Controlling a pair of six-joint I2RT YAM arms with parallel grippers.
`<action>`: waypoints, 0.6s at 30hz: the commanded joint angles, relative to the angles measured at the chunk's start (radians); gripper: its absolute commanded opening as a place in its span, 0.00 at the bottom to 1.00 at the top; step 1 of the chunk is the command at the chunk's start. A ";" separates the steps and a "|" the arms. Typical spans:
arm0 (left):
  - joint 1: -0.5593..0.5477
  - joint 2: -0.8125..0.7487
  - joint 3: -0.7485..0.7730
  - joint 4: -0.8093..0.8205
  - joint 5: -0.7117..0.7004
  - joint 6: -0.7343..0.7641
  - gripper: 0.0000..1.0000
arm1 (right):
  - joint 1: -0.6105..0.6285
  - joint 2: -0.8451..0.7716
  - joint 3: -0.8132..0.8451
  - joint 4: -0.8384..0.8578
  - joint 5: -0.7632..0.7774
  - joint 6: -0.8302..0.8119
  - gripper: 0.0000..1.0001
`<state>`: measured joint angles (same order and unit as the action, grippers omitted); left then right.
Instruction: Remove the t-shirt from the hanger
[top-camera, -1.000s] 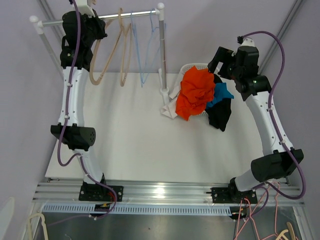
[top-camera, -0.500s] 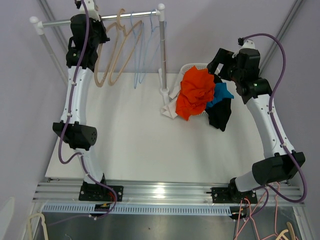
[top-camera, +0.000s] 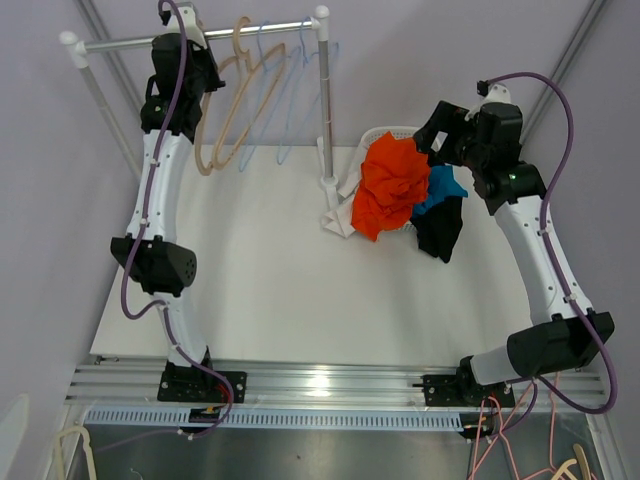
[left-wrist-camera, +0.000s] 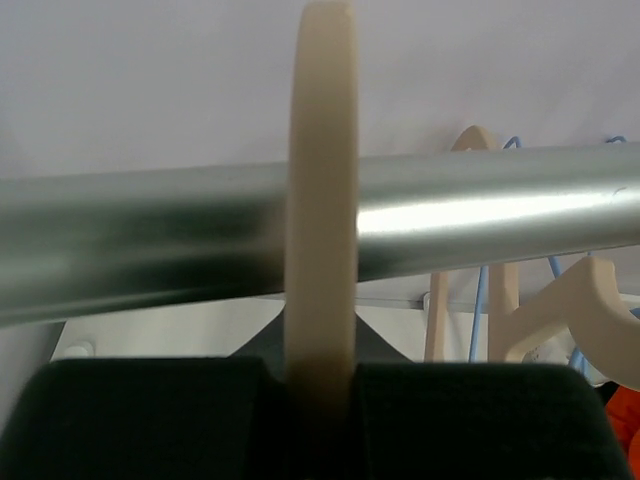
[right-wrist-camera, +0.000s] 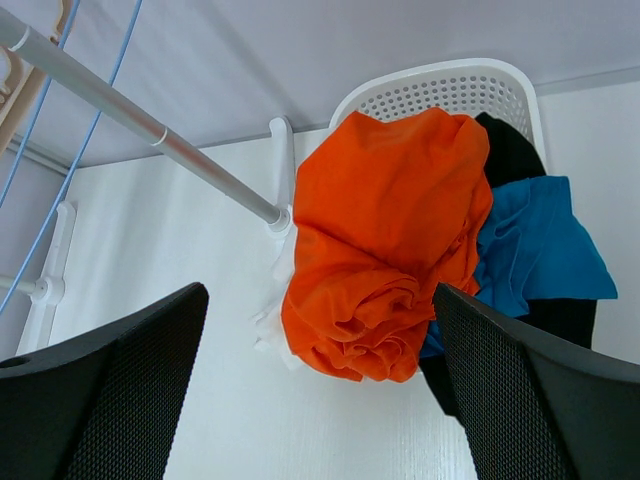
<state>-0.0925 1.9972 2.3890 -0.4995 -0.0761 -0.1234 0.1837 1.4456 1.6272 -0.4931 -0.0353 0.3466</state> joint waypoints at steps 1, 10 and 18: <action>-0.004 -0.044 -0.024 0.010 -0.007 -0.039 0.06 | -0.007 -0.047 -0.009 0.048 -0.008 0.000 0.99; -0.004 -0.155 -0.042 0.018 0.002 -0.045 0.22 | -0.009 -0.062 -0.021 0.044 -0.023 0.012 0.99; -0.004 -0.238 -0.050 -0.020 0.007 -0.065 0.69 | -0.004 -0.097 -0.030 0.033 -0.031 0.020 0.99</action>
<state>-0.0925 1.8389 2.3226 -0.5079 -0.0681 -0.1669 0.1783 1.3949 1.6005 -0.4858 -0.0513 0.3569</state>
